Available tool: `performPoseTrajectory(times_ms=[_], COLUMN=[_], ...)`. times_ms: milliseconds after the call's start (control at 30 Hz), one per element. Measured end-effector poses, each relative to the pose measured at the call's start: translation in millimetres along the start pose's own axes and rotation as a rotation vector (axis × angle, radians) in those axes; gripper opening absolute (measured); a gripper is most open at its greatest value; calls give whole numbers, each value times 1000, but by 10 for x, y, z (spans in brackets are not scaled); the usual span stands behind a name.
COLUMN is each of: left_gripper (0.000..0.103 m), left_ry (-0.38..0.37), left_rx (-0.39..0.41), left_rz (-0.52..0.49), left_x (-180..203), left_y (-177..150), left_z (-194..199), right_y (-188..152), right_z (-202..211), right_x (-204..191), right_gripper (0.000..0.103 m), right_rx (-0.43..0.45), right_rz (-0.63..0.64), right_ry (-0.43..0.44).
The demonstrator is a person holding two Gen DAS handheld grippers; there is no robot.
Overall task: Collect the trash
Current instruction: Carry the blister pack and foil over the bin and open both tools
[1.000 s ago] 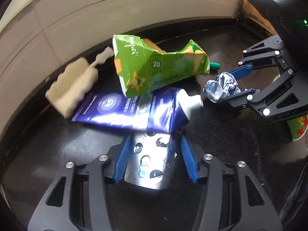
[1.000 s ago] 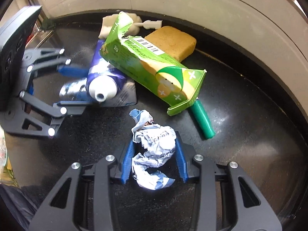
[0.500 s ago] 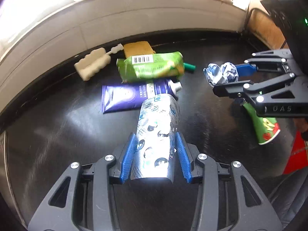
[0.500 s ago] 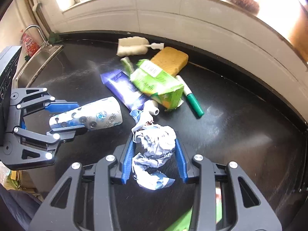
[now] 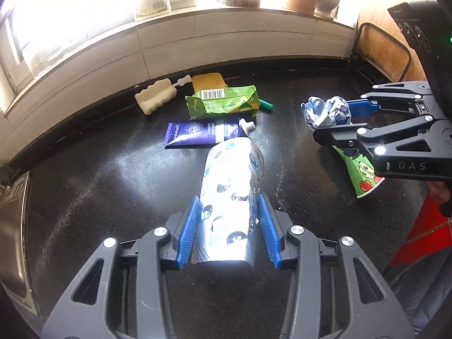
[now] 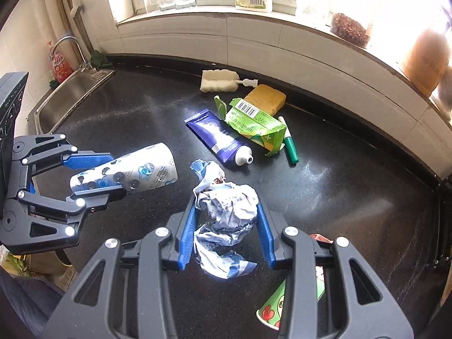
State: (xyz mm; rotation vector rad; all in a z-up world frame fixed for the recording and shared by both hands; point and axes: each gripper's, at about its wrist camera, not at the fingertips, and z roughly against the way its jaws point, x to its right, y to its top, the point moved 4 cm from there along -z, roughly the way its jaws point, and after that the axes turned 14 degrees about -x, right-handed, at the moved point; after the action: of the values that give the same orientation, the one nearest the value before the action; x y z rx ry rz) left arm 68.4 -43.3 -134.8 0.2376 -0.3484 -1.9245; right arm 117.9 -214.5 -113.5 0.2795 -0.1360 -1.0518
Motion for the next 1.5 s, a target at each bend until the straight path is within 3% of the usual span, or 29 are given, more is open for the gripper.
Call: performPoseTrajectory(times_ms=[267,467,733,1000,1233,1500], left_gripper=[42,42,42,42,43,43], left_ry=[49,146,343,469,424,329], left_rx=[50,87,78,-16,-89,-123], left_rz=[99,316,689,1046,1246,1356], left_x=[-234,-823,-1548,-1852,-1833,-1989], left_y=[-96,-599,-2049,-3860,-4951,-5581], left_z=[183,610,1187,1258,848,93], right_y=[161,467,625,84,-524,-901], right_z=[124,173,54,-217,-816,-1739], right_x=[-264,-1059,-2745,-4667,-5684,-6190], right_gripper=[39,39,39,39,39,40], right_rx=[32,60,46,-62,-218,-338], right_rz=[83,255,543,871,1007,1024], right_ry=[20,102,272,440,486,397])
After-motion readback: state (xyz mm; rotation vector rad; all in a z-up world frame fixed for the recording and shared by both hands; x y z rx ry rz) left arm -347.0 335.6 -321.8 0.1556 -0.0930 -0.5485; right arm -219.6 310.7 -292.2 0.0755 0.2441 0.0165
